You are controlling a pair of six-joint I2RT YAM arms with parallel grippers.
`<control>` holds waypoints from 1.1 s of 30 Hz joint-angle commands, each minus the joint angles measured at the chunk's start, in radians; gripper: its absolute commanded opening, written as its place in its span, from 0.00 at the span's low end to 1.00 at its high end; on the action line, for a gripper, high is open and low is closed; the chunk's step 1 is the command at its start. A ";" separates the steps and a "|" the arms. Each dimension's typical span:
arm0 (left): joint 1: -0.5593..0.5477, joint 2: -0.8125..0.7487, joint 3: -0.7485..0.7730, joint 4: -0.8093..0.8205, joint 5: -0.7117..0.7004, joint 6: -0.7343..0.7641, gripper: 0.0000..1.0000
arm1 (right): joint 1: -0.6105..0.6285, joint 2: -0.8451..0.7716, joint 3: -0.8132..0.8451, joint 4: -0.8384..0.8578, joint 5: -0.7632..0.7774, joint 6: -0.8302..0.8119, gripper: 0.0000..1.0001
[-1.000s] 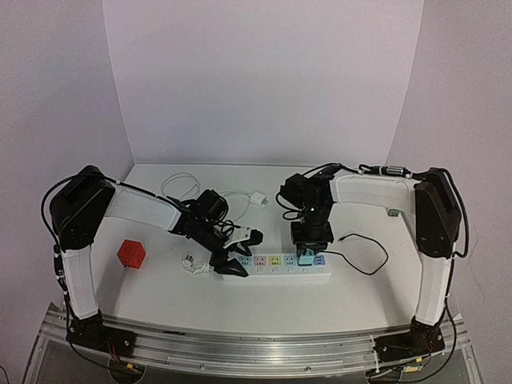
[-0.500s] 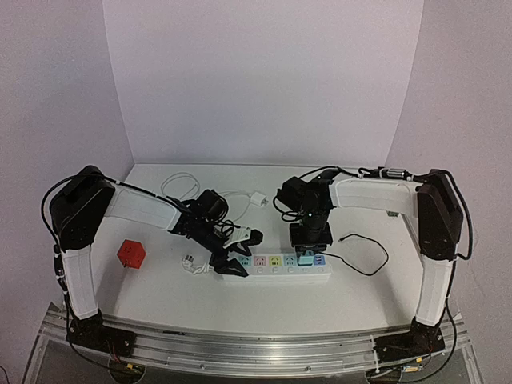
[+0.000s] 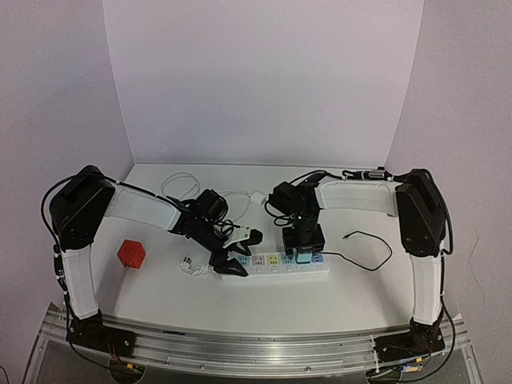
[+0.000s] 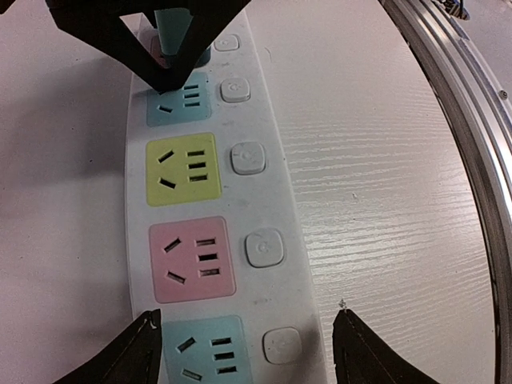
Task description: Insert the plug
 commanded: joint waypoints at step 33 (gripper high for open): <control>0.032 0.003 0.037 -0.183 -0.109 0.301 0.79 | -0.695 -0.086 0.235 -0.152 -0.014 -0.359 0.78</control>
